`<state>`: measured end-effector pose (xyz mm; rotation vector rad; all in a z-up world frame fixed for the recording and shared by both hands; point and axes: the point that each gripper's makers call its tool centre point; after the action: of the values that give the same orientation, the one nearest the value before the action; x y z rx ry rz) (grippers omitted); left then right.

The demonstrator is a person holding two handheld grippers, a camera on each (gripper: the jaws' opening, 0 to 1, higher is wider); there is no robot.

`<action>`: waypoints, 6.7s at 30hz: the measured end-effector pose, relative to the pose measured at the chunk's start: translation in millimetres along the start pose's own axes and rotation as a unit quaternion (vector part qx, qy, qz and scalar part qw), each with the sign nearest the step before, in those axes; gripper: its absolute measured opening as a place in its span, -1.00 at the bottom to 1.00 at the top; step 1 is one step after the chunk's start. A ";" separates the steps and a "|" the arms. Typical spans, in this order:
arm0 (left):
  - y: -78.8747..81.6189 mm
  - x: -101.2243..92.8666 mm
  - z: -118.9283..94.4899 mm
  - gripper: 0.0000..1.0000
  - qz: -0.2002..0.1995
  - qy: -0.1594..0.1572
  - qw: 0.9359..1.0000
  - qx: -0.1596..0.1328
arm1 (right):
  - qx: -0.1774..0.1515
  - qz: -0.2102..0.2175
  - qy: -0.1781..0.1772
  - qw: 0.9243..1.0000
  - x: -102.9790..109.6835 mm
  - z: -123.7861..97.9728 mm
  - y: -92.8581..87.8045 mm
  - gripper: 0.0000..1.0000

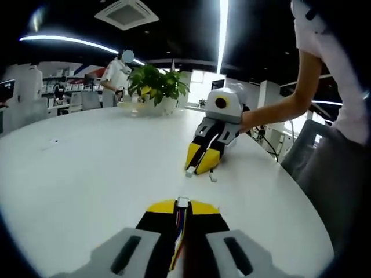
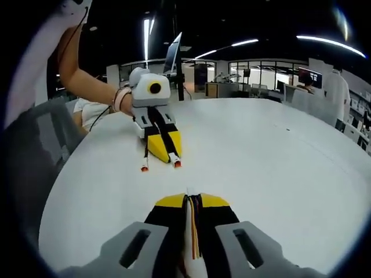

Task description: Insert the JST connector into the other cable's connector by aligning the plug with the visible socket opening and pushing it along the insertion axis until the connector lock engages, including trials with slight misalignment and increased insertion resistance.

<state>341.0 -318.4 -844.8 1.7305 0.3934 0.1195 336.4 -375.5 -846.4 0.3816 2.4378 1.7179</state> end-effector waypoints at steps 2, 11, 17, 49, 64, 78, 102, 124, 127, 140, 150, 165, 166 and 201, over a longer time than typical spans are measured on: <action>0.1 0.1 0.4 -1.00 0.005 -0.002 1.000 0.003 | 0.000 0.003 0.003 1.000 1.0 0.6 0.3 -0.90; -0.7 -2.8 -2.0 -1.00 0.007 -0.011 1.000 0.009 | -0.011 0.003 0.010 1.000 3.7 3.4 9.6 -0.91; -0.7 -3.1 -2.5 -1.00 0.006 -0.012 1.000 0.012 | -0.014 0.002 0.021 1.000 8.8 10.0 12.2 -0.91; -1.6 -7.2 -0.1 -1.00 0.034 -0.046 0.998 0.039 | -0.010 -0.012 0.067 0.998 22.2 35.2 12.9 -0.91; 8.8 -17.4 -3.9 -1.00 0.054 -0.092 0.993 0.048 | -0.019 -0.018 0.109 0.994 32.3 31.0 22.1 -0.91; 10.8 -24.8 -0.4 -1.00 0.044 -0.112 0.991 0.052 | -0.029 0.002 0.117 0.993 39.2 28.5 26.7 -0.91; 12.2 -8.2 11.6 -1.00 0.076 -0.102 0.990 0.064 | -0.029 -0.018 0.093 0.995 21.5 29.8 27.5 -0.92; 1.5 0.7 16.7 -0.98 0.082 -0.090 0.989 0.082 | -0.009 -0.018 0.093 0.995 16.1 33.2 12.8 -0.91; 1.8 1.9 17.1 -0.97 0.078 -0.088 0.990 0.082 | -0.010 -0.014 0.093 0.996 15.9 33.2 12.9 -0.90; 4.4 9.2 12.9 -0.79 0.122 -0.052 0.985 0.111 | 0.009 -0.014 0.058 0.998 6.0 31.9 13.7 -0.69; 20.6 10.9 -1.0 -0.47 0.123 -0.020 0.988 0.091 | -0.006 -0.014 0.036 0.999 5.8 23.4 32.9 -0.62; 34.7 -11.1 -19.1 -0.30 0.120 0.004 0.990 0.079 | 0.002 -0.031 0.028 0.999 25.1 5.4 43.9 -0.51; 35.1 -11.8 -21.6 -0.30 0.123 0.009 0.989 0.080 | -0.001 -0.035 0.026 0.999 26.6 3.2 46.1 -0.51; 18.8 -44.4 -34.0 -0.34 0.096 0.021 0.993 0.068 | 0.037 -0.051 0.022 0.998 40.5 -28.6 19.8 -0.54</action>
<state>293.1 -303.8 -813.7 1.9010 0.2692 0.2730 292.9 -383.7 -816.6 0.2249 2.5107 1.6159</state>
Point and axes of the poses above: the point that each gripper's makers call its tool centre point, and the gripper's own axes: z roughly forward along the fingers, x roughly to its left, y roughly out of its top, and after that the axes turned 7 degrees about -x, right-handed
